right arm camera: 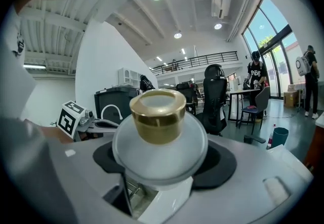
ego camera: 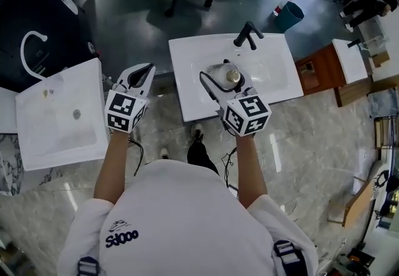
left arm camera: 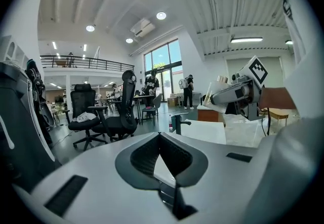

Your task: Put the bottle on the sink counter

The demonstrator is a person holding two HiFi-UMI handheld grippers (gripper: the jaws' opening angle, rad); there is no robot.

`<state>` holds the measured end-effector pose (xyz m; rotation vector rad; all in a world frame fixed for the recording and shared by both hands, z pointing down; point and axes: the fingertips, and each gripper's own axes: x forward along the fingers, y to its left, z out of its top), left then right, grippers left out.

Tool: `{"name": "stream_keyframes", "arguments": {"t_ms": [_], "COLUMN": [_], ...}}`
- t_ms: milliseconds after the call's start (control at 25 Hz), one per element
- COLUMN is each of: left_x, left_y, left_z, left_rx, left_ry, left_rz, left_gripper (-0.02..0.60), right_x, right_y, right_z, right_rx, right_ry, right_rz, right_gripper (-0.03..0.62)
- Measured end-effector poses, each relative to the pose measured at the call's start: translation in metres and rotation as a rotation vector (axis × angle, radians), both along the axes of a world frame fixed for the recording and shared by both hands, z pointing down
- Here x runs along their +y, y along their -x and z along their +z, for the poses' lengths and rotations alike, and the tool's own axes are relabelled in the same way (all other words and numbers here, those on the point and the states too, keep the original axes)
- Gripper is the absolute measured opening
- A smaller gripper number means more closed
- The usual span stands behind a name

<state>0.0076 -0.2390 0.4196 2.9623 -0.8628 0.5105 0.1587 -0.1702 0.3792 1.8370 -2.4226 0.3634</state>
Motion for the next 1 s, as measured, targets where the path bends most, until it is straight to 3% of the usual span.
{"name": "stream_keyframes", "arguments": {"t_ms": [360,1000], "left_x": [-0.019,-0.05], "left_y": [-0.012,0.004], "left_z": [0.009,0.04], "left_rx": [-0.028,-0.091], "left_ry": [0.029,0.104], "left_rz": [-0.101,-0.258], "left_gripper": [0.006,0.006], "right_x": [-0.046,-0.124], "right_y": [-0.019,-0.02], "right_z": [0.015,0.08], "right_rx": [-0.012,-0.052], "right_ry": [0.024,0.111], "right_rz": [-0.105,-0.248], "right_gripper": [0.348,0.348]}}
